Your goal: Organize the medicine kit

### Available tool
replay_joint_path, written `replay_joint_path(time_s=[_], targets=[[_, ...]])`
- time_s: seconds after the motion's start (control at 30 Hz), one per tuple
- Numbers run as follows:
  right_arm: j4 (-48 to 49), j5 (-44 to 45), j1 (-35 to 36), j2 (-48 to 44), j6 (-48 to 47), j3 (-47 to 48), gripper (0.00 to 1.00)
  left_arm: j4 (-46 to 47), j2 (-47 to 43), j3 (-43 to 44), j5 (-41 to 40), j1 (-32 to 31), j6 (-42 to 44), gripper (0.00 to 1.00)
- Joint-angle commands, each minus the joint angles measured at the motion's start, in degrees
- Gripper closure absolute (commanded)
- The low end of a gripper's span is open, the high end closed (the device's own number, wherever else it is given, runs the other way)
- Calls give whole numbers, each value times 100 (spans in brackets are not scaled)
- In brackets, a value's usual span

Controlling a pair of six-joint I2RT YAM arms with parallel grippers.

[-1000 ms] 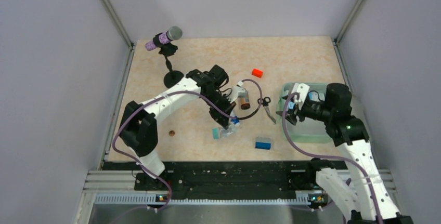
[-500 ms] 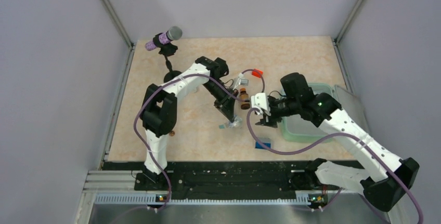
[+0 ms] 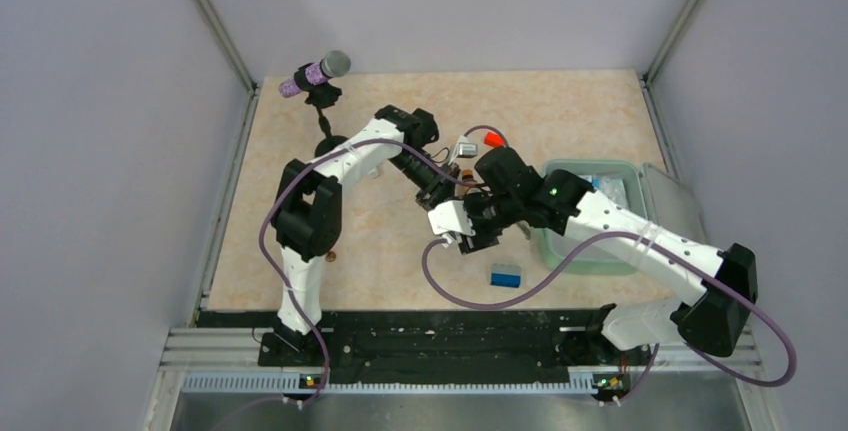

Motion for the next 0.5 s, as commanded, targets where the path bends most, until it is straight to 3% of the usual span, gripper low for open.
replay_joint_path(time_s=[0.0, 0.1, 0.2, 0.33, 0.47], targets=[[351, 344, 117, 48, -118, 136, 53, -76, -177, -58, 358, -2, -75, 100], [401, 370, 118, 45, -58, 117, 72, -64, -211, -80, 300, -4, -140, 99], [376, 501, 119, -46, -15, 66, 86, 23, -252, -89, 50, 7, -283, 83], [290, 744, 70, -392, 9, -233, 90, 262, -452, -132, -526, 181, -534, 64], [76, 603, -587, -921, 443, -645, 92, 671, -961, -319, -1372, 736, -935, 56]])
